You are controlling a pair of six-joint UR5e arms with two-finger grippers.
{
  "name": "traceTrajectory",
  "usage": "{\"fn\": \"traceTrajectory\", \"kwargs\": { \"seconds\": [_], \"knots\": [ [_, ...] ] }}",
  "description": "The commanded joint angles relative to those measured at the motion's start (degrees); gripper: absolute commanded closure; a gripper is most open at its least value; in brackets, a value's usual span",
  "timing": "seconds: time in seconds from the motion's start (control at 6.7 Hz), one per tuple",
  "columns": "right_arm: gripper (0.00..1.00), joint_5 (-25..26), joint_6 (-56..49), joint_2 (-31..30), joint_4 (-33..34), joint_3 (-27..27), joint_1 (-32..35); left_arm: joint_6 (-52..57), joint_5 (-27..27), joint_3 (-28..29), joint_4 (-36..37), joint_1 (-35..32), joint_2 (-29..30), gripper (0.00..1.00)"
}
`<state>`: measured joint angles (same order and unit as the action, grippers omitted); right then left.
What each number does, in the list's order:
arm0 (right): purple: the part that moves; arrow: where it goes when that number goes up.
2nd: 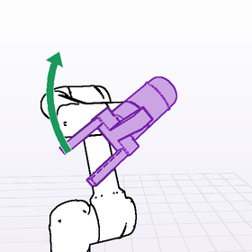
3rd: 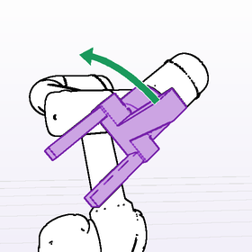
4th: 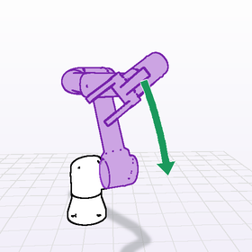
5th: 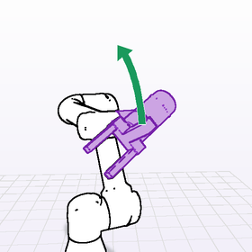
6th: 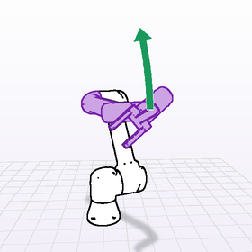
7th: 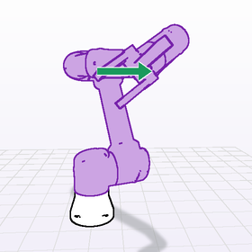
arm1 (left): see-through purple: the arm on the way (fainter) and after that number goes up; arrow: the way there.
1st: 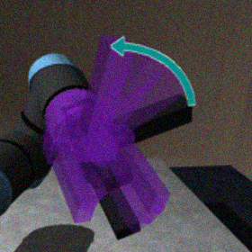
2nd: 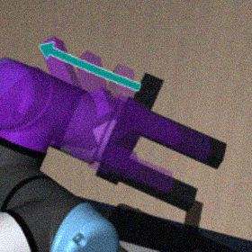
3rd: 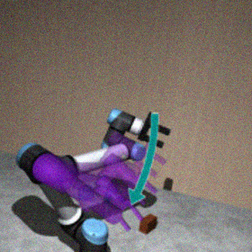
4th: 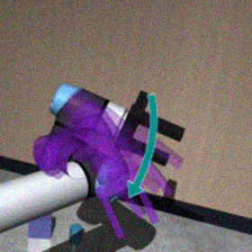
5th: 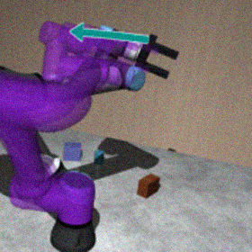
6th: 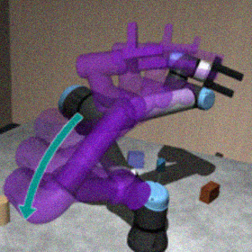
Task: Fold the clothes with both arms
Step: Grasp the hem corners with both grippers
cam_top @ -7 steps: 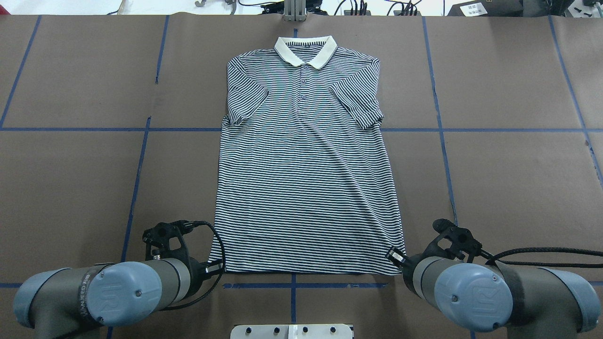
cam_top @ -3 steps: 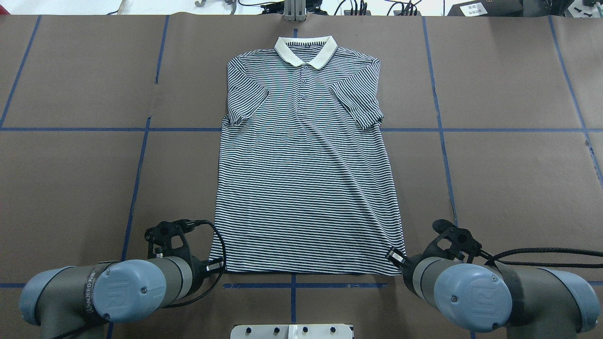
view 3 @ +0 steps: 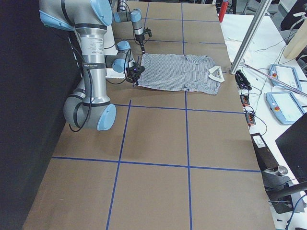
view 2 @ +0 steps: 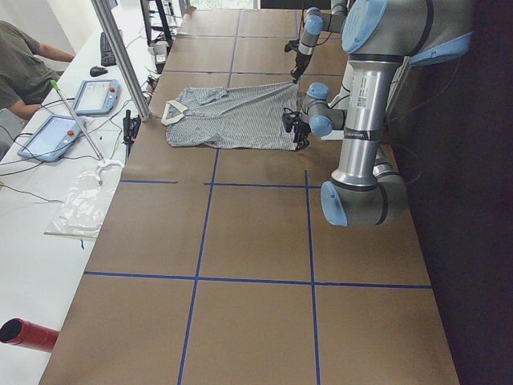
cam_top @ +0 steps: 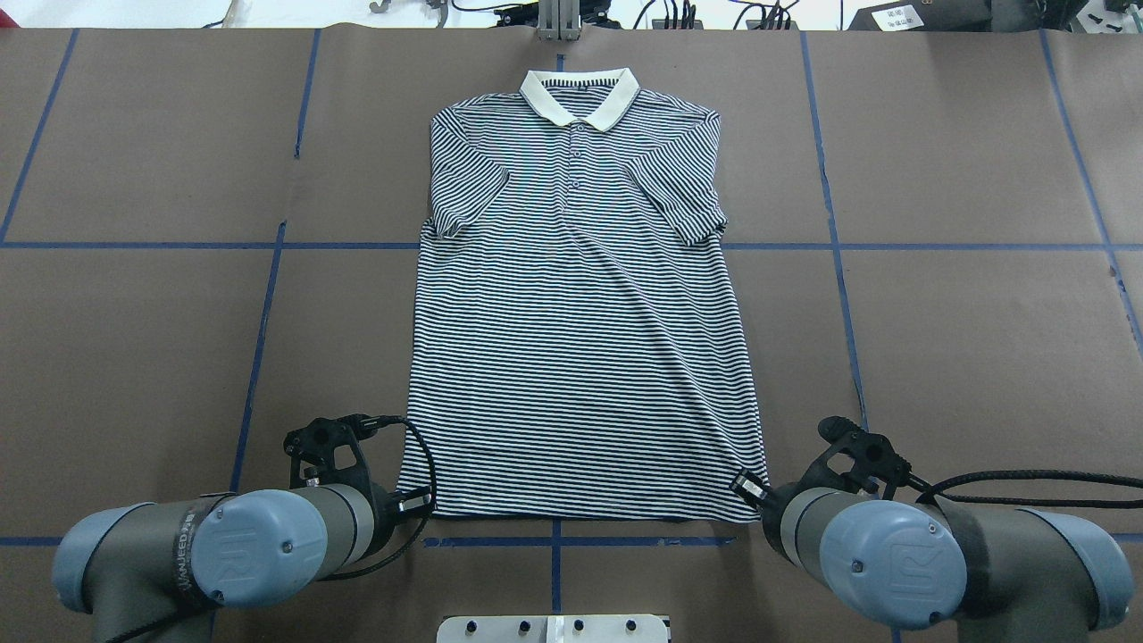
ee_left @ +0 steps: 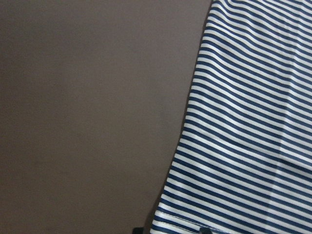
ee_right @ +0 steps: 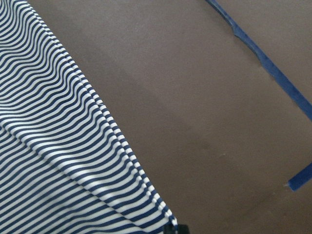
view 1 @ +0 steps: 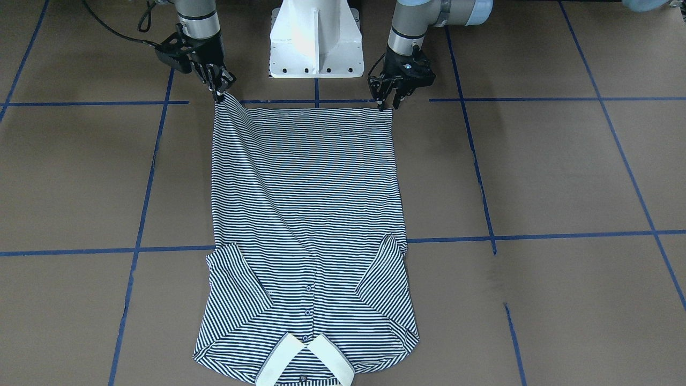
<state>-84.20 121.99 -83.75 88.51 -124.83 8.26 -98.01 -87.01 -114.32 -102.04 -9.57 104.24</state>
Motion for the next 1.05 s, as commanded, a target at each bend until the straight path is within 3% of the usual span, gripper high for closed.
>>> {"fn": "traceTrajectory", "kwargs": {
  "seconds": [0.0,0.15,0.45,0.6,0.9],
  "knots": [
    [1.0,0.0,0.0,0.08,0.0,0.11,0.0,0.01,-0.01,0.76,0.0,-0.1,0.09,0.5],
    [1.0,-0.09,0.0,0.08,0.0,0.11,0.0,0.01,-0.01,0.77,0.0,-0.18,0.17,0.55],
    [1.0,0.0,0.0,0.17,0.0,0.03,0.0,0.01,-0.01,0.77,0.0,-0.53,0.18,0.9],
    [1.0,0.0,0.0,0.17,0.0,0.11,0.0,0.01,-0.01,0.85,0.0,-0.54,0.18,1.0],
    [1.0,-0.09,0.0,0.17,0.0,0.11,0.0,0.36,-0.62,-0.19,0.52,-1.32,1.74,1.0]
  ]
}}
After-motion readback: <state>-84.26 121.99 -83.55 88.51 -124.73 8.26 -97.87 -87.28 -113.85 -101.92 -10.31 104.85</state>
